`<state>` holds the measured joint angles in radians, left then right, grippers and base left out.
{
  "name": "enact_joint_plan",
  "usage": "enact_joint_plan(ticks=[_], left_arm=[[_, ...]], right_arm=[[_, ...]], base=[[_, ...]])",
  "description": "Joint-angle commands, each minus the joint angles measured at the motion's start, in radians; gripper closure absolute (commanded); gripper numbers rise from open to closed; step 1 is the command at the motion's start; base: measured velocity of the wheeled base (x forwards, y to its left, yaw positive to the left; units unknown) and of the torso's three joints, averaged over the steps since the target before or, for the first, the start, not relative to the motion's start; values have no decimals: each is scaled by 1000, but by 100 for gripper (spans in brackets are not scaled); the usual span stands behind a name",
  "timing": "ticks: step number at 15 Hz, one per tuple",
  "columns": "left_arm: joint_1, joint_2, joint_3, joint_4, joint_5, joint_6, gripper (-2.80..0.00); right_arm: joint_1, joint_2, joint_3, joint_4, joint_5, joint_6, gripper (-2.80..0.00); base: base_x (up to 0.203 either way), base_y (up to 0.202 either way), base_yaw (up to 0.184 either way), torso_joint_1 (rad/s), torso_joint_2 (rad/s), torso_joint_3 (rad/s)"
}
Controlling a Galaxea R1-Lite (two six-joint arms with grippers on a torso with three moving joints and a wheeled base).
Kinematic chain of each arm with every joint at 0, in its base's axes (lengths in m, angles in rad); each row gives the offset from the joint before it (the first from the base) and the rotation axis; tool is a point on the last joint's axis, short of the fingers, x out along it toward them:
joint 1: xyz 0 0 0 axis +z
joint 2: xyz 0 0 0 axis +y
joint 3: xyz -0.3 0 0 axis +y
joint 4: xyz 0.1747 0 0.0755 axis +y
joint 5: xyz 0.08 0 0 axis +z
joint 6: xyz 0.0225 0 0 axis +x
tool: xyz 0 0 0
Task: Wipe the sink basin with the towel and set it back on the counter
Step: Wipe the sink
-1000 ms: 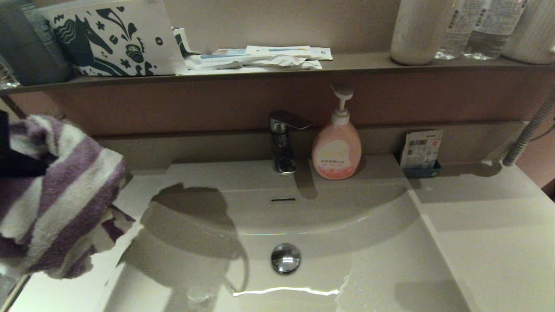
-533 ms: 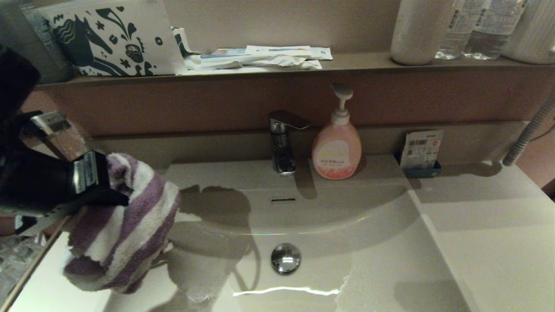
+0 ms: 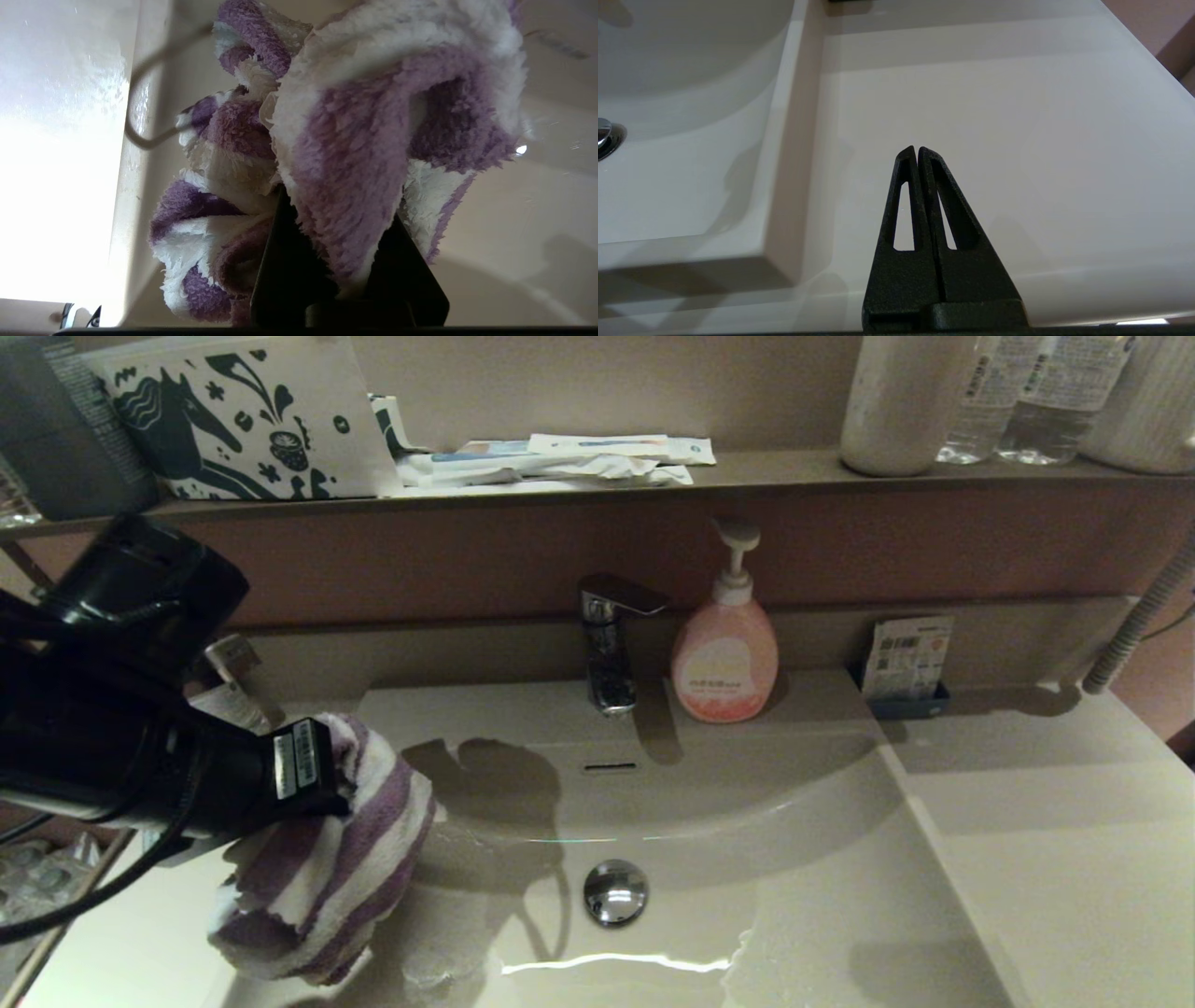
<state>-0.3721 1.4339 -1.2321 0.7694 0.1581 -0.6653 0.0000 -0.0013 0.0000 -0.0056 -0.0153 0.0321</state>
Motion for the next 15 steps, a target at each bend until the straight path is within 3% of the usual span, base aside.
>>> enact_joint_plan(ticks=[1, 5, 6, 9, 11, 15], left_arm=[[-5, 11, 12, 5, 5, 1, 0], [-34, 19, 40, -12, 55, 13, 0], [-36, 25, 49, -23, 100, 14, 0], [-35, 72, 96, -127, 167, 48, 0], [-77, 132, 137, -237, 238, 54, 0], [-140, 243, 156, -321, 316, 50, 0]], right_arm=[[0, 1, 0, -1, 0, 0, 0], [0, 1, 0, -1, 0, 0, 0], [0, 1, 0, -1, 0, 0, 0], [0, 1, 0, -1, 0, 0, 0], [0, 1, 0, -1, 0, 0, 0], [0, 1, 0, -1, 0, 0, 0]], base=[[0, 0, 0, 0, 0, 0], [0, 0, 0, 0, 0, 0], [0, 0, 0, 0, 0, 0], [0, 0, 0, 0, 0, 0], [0, 0, 0, 0, 0, 0], [0, 0, 0, 0, 0, 0]])
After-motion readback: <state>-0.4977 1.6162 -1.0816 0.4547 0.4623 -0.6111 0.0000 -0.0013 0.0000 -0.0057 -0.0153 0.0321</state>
